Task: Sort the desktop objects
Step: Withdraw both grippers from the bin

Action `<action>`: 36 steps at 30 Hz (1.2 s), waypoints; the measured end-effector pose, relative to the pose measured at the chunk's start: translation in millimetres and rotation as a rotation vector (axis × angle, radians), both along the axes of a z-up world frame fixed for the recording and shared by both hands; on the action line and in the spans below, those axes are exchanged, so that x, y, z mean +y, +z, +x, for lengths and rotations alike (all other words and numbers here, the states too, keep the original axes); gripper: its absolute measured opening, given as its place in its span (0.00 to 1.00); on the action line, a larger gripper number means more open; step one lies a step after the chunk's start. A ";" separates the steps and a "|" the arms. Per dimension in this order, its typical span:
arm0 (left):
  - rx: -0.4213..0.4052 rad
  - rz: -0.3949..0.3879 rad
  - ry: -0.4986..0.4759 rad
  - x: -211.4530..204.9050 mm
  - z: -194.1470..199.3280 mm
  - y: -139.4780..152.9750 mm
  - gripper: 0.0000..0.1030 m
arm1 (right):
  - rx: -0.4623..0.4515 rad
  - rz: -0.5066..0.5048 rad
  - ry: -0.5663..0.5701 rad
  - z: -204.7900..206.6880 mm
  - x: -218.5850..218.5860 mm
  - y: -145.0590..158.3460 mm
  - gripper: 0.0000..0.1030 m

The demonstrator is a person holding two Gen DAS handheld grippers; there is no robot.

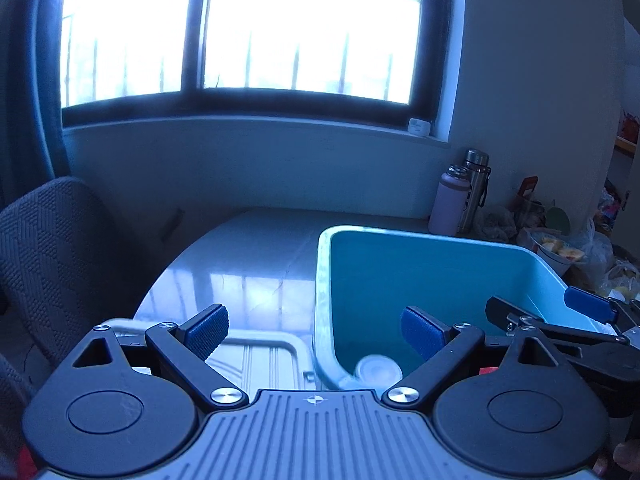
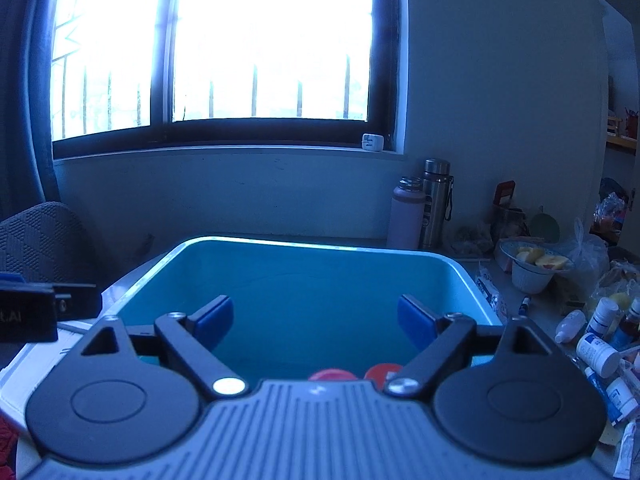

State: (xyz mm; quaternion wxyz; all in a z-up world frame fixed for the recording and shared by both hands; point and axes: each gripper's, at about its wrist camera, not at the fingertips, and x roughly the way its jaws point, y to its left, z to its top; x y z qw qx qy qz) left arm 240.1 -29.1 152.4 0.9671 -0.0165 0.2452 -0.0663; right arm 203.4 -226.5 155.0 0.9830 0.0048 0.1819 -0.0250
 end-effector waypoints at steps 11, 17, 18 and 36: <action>0.064 0.015 -0.007 0.2 -66.5 -26.8 0.92 | 0.009 -0.011 -0.015 -61.4 -1.8 -11.9 0.86; 0.098 0.026 -0.014 1.8 -96.9 -50.9 0.92 | 0.053 -0.039 -0.031 -94.0 1.6 -31.5 0.90; 0.109 0.024 -0.016 2.2 -101.4 -55.9 0.92 | 0.067 -0.039 -0.039 -99.1 1.2 -36.3 0.90; 0.233 0.052 -0.002 11.5 -153.8 -124.3 0.92 | 0.202 -0.021 -0.070 -151.5 -3.0 -92.8 0.91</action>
